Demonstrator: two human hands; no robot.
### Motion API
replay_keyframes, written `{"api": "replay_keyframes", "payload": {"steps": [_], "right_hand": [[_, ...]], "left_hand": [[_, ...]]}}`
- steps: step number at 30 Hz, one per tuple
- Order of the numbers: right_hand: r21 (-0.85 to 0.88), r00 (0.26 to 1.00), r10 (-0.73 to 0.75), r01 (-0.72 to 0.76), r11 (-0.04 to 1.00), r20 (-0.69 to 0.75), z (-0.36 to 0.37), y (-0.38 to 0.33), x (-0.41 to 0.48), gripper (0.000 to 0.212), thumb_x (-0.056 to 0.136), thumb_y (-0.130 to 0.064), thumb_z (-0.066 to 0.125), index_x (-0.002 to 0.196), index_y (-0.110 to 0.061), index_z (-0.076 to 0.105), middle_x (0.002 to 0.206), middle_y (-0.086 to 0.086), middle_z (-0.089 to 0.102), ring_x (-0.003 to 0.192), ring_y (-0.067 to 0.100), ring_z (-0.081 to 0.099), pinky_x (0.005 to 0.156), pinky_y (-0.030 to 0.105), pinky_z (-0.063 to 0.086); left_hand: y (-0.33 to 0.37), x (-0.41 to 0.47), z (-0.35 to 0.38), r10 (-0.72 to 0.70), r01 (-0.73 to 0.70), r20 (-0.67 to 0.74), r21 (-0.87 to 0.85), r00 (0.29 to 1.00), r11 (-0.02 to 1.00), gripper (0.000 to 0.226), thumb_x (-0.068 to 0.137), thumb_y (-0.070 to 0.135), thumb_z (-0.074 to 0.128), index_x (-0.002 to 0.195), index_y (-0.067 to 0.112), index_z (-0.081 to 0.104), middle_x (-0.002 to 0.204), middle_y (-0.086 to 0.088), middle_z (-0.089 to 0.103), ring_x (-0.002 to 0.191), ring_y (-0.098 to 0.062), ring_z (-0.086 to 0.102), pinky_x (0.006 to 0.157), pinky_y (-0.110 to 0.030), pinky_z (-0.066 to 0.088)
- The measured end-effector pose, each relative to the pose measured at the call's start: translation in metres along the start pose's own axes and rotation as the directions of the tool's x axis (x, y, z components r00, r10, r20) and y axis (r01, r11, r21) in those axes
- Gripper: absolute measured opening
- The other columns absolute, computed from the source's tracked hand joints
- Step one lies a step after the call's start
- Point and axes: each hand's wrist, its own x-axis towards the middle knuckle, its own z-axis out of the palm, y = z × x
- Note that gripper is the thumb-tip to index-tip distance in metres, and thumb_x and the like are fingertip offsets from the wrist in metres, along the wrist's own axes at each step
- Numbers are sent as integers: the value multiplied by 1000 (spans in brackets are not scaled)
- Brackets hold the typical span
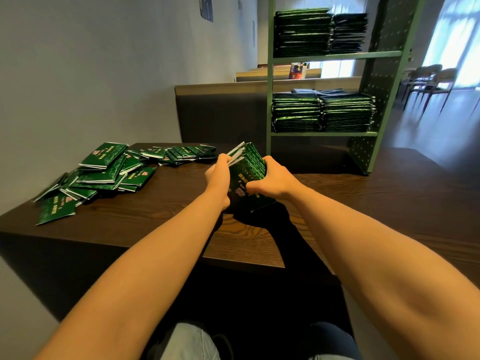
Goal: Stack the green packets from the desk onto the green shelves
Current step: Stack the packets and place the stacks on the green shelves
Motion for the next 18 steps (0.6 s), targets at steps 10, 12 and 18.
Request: {"api": "replay_keyframes", "payload": {"steps": [10,12,18], "right_hand": [[-651,971,59,108,751,230,-26,-36,15,68,74,-46,82,125,-22,44,104,3,59,97,25,62,90,45,56],[-650,958,74,129,749,276,-24,-39,20,74,72,-45,85,130,-20,46,112,3,62,102,24,63,96,45,55],[-641,936,168,76,764,310,-11,-22,23,85,71,-42,89,133,-17,38,112,4,59,104,24,63,99,45,55]], "left_hand": [[27,15,-18,201,-689,660,705,724,167,78,79,32,66,149,16,37,149,-8,44,136,-22,42,111,-39,38],[29,11,-12,40,-683,685,728,727,-60,75,71,44,66,139,21,45,133,-7,54,121,-26,52,102,-47,47],[15,13,-8,-88,-616,624,723,777,-313,56,74,40,69,120,20,45,110,-5,47,99,-26,52,86,-49,52]]}}
